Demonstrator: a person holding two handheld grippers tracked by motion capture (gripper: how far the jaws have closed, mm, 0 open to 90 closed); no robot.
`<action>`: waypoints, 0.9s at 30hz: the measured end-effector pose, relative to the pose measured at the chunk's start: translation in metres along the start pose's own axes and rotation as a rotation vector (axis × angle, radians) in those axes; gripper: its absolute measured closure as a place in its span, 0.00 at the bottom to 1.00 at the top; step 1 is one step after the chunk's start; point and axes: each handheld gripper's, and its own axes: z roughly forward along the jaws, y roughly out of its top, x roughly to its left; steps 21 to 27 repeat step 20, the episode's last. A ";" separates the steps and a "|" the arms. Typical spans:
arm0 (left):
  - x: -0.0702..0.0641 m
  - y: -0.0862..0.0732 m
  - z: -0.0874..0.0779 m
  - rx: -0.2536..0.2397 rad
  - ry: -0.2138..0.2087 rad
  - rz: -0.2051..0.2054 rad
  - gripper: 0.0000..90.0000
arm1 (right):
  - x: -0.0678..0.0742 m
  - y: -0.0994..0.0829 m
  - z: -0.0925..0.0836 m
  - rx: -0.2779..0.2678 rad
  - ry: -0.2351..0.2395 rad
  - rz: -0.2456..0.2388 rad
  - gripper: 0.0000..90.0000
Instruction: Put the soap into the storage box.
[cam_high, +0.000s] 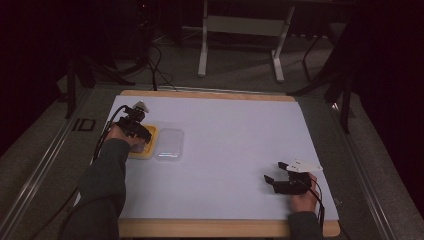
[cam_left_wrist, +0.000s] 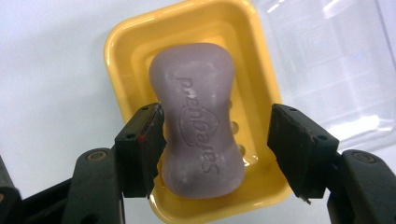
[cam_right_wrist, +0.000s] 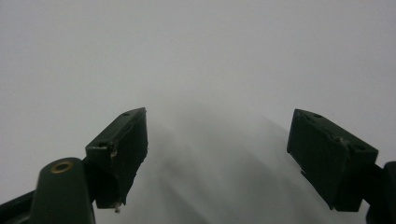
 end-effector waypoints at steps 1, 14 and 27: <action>-0.001 -0.001 -0.001 -0.004 0.001 0.007 0.41 | 0.000 0.000 0.000 0.000 0.000 0.000 0.22; -0.020 -0.008 -0.014 -0.105 -0.015 0.179 0.42 | 0.000 0.000 0.000 0.000 0.000 -0.002 0.22; -0.038 -0.014 -0.014 -0.133 0.011 0.264 0.42 | 0.000 0.000 0.000 0.001 -0.002 -0.002 0.22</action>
